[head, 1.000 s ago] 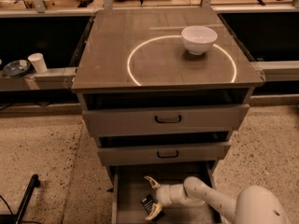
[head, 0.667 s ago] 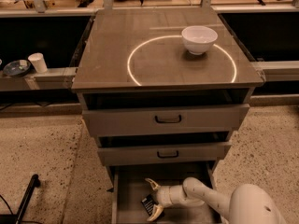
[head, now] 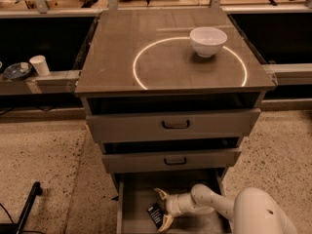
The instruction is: Pick rxbar blueberry from bottom drawer and place on counter
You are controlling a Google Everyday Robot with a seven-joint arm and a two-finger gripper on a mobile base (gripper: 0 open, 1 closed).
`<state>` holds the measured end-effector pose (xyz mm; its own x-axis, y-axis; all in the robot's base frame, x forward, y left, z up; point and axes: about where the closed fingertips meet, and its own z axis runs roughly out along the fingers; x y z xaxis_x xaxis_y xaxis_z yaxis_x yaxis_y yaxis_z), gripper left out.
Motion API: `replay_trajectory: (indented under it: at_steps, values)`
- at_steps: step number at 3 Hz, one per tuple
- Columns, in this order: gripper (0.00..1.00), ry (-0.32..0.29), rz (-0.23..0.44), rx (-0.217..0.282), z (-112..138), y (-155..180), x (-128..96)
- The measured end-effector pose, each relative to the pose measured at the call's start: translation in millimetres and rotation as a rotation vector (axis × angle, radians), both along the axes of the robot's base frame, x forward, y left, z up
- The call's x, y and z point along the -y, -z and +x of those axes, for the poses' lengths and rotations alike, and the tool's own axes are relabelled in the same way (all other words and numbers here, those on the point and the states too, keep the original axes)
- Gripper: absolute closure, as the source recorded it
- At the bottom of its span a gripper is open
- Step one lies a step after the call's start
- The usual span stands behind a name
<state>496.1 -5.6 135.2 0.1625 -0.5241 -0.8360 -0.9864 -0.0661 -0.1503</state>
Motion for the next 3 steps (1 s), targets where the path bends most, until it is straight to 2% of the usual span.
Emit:
replay_trajectory:
  at_steps: [1,2,3]
  values:
    - [0.05,-0.040,-0.013,-0.022,-6.7,12.3,-3.5]
    - [0.28,-0.082,0.019,-0.053,-16.7,26.3,-11.2]
    - [0.51,-0.097,0.051,-0.069,-21.1,32.0,-11.9]
